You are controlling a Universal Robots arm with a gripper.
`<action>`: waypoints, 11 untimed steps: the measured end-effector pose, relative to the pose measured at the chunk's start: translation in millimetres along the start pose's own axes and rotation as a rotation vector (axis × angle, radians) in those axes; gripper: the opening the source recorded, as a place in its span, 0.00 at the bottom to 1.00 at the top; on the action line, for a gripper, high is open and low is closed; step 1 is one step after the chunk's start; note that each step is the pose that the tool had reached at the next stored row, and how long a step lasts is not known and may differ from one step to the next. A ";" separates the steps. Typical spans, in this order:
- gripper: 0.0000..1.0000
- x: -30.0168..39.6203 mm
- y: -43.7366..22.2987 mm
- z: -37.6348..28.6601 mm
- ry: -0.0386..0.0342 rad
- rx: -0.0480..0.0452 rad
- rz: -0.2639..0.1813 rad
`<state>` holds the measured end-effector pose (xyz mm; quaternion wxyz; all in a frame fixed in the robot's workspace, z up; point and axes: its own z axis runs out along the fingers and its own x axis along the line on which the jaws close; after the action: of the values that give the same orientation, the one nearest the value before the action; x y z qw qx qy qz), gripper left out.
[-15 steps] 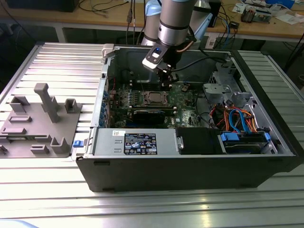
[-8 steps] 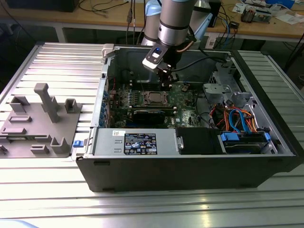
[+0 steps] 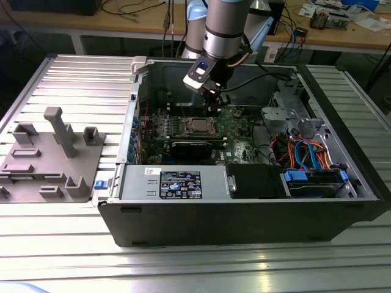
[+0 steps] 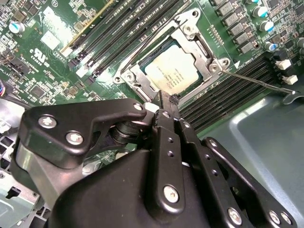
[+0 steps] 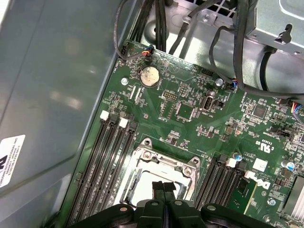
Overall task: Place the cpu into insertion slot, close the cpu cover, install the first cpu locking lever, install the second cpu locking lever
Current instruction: 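Install the first cpu locking lever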
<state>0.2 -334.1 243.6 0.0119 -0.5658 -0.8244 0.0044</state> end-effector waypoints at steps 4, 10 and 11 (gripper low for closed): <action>0.11 -0.1 0.0 -0.1 -0.0007 0.0005 -0.027; 0.11 0.0 0.0 0.0 -0.0011 0.0008 -0.055; 0.11 0.0 0.0 0.0 -0.0012 0.0009 -0.059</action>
<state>0.3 -334.2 243.6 0.0118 -0.5413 -0.8407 0.0047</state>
